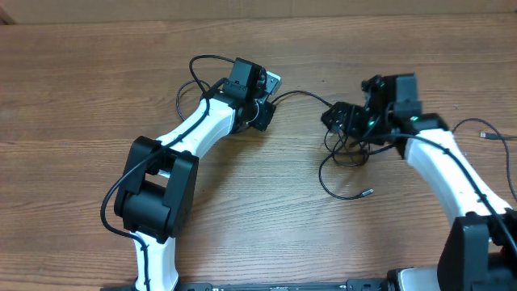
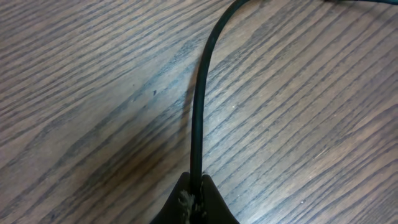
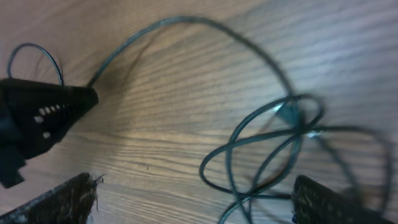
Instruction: Untangle cables
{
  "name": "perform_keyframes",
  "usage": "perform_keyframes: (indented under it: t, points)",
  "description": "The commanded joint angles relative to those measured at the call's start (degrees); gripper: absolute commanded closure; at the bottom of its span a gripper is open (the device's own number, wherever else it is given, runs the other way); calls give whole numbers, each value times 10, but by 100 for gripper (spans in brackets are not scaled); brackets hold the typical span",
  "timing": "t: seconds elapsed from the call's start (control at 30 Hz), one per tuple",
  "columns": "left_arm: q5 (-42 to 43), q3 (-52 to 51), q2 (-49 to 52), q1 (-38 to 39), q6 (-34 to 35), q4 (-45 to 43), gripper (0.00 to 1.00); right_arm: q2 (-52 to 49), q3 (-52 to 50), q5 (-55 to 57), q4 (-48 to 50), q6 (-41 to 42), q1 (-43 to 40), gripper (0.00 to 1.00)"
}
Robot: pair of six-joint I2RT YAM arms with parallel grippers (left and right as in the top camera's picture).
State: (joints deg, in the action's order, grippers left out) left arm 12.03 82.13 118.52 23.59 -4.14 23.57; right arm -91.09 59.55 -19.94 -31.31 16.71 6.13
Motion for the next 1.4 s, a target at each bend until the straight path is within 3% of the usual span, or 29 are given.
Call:
perform_keyframes:
  t: [0.0,0.27,0.33,0.4,0.63,0.77,1.1,1.27,1.37]
  points:
    - [12,7,-26,2,21,0,96,-17,-12,51,23,51,35,4]
    - [12,7,-27,2,42,6,96,-99,-12,255,61,184,100,39]
    - [11,7,-30,0,55,13,96,-104,-10,250,63,195,100,72]
    - [10,7,-36,-5,57,19,96,-98,3,248,52,190,97,95]
    - [8,7,-92,-71,59,47,96,-34,103,248,-88,147,57,96]
    - [-49,7,-132,-140,107,82,96,11,148,249,-153,111,3,96]
    - [-75,6,-155,-336,183,180,96,55,166,250,-157,58,-213,96]
    - [-85,6,-155,-385,185,208,96,55,193,247,-156,53,-314,96]
    - [-78,6,-155,-404,208,215,96,55,217,187,-152,31,-358,96]
